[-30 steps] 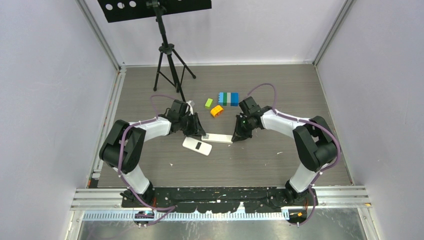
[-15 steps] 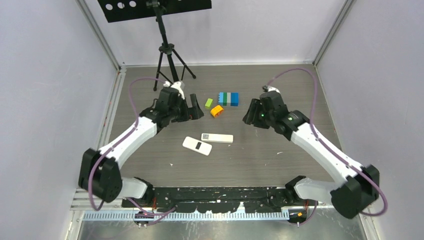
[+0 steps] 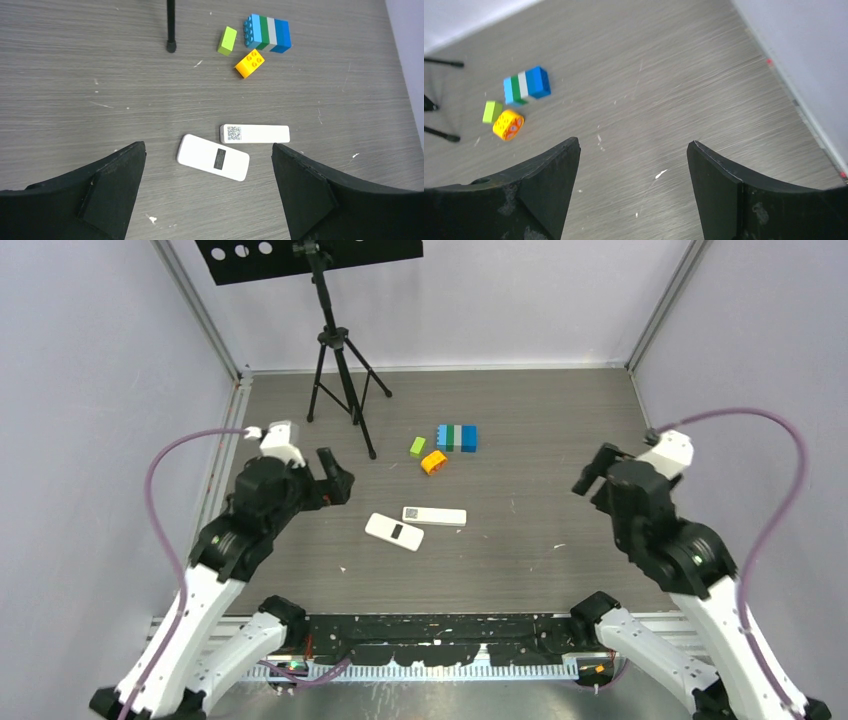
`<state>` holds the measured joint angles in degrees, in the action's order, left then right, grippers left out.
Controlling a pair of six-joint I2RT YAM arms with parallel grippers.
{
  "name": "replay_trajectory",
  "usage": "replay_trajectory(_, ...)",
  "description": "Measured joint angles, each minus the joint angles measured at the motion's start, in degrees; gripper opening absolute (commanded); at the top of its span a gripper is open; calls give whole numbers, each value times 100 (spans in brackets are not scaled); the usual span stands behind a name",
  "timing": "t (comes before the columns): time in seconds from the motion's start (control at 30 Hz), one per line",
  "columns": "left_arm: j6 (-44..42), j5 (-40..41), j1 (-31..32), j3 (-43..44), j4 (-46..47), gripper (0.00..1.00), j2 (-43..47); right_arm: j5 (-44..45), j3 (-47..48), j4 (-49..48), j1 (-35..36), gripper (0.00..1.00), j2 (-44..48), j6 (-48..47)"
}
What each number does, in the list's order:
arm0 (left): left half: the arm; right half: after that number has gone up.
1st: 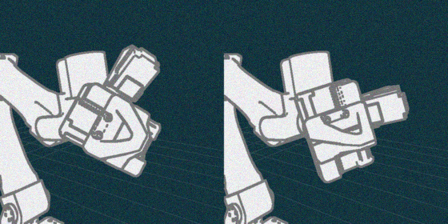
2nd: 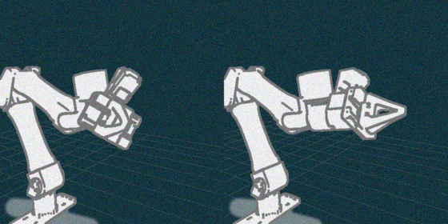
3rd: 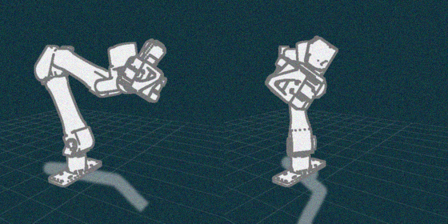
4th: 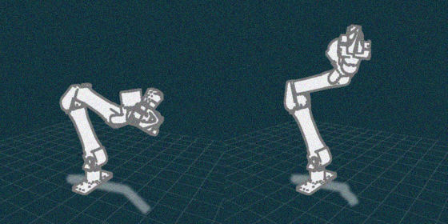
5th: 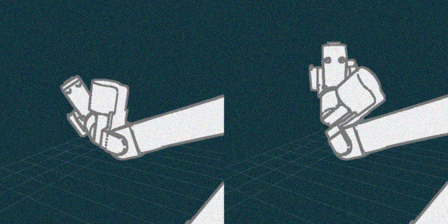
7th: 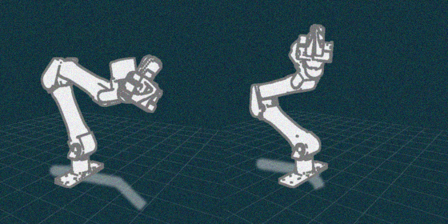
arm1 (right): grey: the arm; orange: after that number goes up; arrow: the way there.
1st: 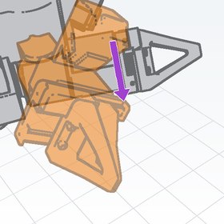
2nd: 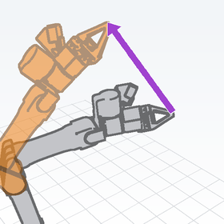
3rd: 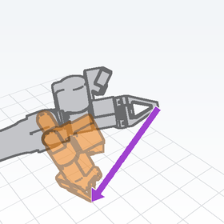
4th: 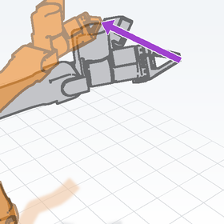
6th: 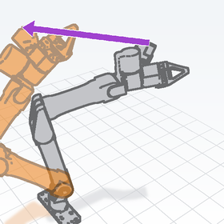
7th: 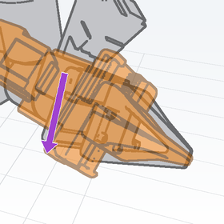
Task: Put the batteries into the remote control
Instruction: Reset both arms
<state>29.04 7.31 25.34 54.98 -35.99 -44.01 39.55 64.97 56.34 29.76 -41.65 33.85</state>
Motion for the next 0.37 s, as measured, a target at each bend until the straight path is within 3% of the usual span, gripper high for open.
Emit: replay_trajectory(0.37, -219, 393, 0, 623, -1384, 100, 1808, 1244, 758, 603, 0, 85, 1362, -328)
